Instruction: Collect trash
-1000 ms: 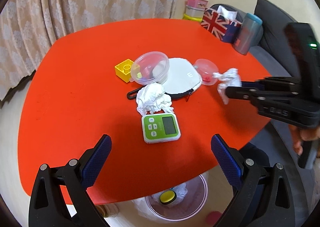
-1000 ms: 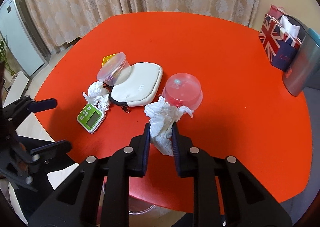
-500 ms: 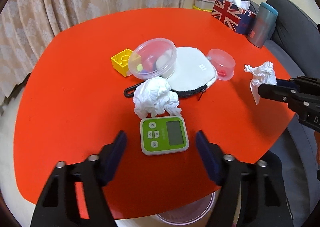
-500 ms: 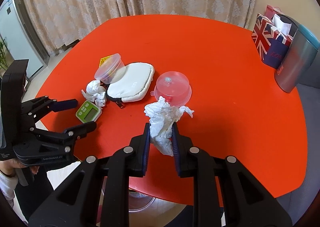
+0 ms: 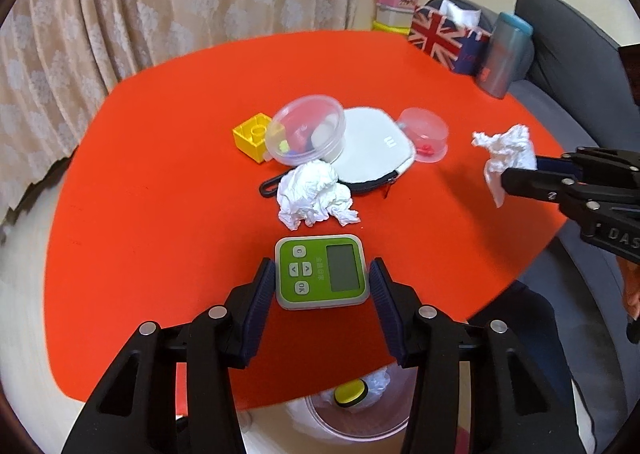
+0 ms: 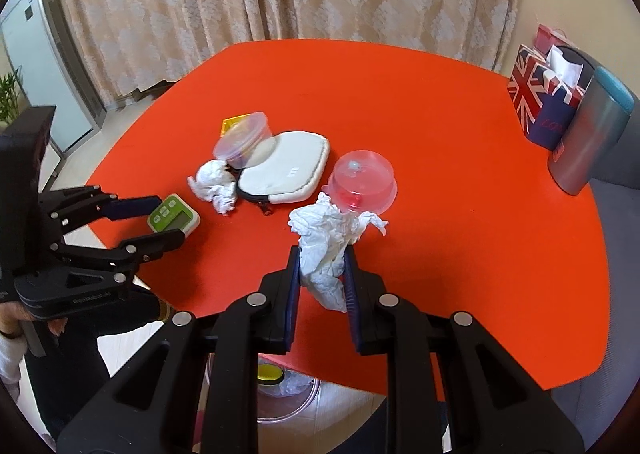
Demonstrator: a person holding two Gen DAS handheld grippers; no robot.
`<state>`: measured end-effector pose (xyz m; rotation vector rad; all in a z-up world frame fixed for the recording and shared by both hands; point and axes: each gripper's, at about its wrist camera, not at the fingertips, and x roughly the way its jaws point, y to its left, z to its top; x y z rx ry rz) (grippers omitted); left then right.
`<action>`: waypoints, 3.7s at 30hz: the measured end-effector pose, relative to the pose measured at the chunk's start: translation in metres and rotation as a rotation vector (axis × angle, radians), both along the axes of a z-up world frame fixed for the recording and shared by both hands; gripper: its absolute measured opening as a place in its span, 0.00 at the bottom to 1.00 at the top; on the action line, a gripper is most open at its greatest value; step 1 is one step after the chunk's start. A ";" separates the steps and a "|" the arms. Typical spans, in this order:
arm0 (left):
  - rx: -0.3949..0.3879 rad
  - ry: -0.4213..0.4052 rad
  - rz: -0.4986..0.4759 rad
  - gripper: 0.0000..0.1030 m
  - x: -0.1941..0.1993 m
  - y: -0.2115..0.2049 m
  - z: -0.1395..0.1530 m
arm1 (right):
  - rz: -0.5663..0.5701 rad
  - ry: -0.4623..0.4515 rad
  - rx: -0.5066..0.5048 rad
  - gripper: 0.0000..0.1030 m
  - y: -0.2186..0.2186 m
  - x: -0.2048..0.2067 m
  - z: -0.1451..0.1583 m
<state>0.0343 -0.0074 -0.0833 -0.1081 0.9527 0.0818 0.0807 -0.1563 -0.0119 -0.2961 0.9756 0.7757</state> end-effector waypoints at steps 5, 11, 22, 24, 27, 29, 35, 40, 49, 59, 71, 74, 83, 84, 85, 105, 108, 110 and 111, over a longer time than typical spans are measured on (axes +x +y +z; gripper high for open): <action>0.004 -0.038 -0.028 0.46 -0.021 -0.003 0.018 | 0.017 -0.011 0.019 0.20 -0.004 -0.019 0.010; 0.012 -0.074 -0.078 0.46 -0.046 -0.014 0.034 | 0.055 -0.032 0.036 0.20 -0.009 -0.046 0.023; 0.001 -0.085 -0.136 0.46 -0.082 -0.035 0.035 | 0.119 -0.019 0.050 0.20 -0.024 -0.095 0.021; -0.010 -0.085 -0.137 0.46 -0.089 -0.036 0.032 | 0.137 -0.004 0.044 0.20 -0.024 -0.103 0.014; -0.019 -0.078 -0.142 0.46 -0.096 -0.038 0.027 | 0.155 0.025 0.036 0.20 -0.022 -0.111 0.002; -0.027 -0.074 -0.139 0.46 -0.099 -0.037 0.025 | 0.161 0.043 0.037 0.20 -0.021 -0.113 -0.005; -0.036 -0.070 -0.131 0.46 -0.103 -0.033 0.022 | 0.191 0.082 0.036 0.23 -0.011 -0.119 -0.021; -0.036 -0.070 -0.129 0.46 -0.103 -0.032 0.021 | 0.202 0.082 0.039 0.67 -0.007 -0.118 -0.024; -0.041 -0.050 -0.140 0.46 -0.103 -0.034 0.015 | 0.122 0.059 0.058 0.94 -0.017 -0.110 -0.013; -0.046 -0.034 -0.170 0.46 -0.099 -0.044 0.011 | 0.072 0.027 0.063 0.95 -0.033 -0.103 0.000; -0.035 -0.053 -0.108 0.95 -0.091 -0.038 0.010 | 0.042 0.031 0.070 0.95 -0.042 -0.097 0.000; -0.034 -0.056 -0.100 0.95 -0.092 -0.035 0.010 | 0.039 0.030 0.073 0.95 -0.044 -0.097 0.000; -0.025 -0.080 -0.069 0.95 -0.085 -0.024 0.019 | 0.034 0.021 0.074 0.95 -0.044 -0.090 0.001; -0.026 -0.086 -0.068 0.95 -0.081 -0.022 0.021 | 0.033 0.019 0.075 0.95 -0.043 -0.089 0.002; -0.026 -0.090 -0.065 0.95 -0.078 -0.019 0.023 | 0.032 0.018 0.075 0.95 -0.043 -0.087 0.003; -0.016 -0.072 -0.043 0.95 0.010 0.010 0.021 | 0.007 0.015 0.067 0.95 -0.040 -0.052 0.002; -0.014 -0.066 -0.042 0.95 0.021 0.013 0.018 | 0.004 0.017 0.064 0.95 -0.041 -0.050 -0.001; -0.011 -0.065 -0.039 0.95 0.028 0.016 0.015 | 0.003 0.018 0.062 0.95 -0.041 -0.049 -0.002; -0.013 -0.061 -0.037 0.95 0.030 0.016 0.013 | 0.003 0.018 0.061 0.95 -0.041 -0.049 -0.002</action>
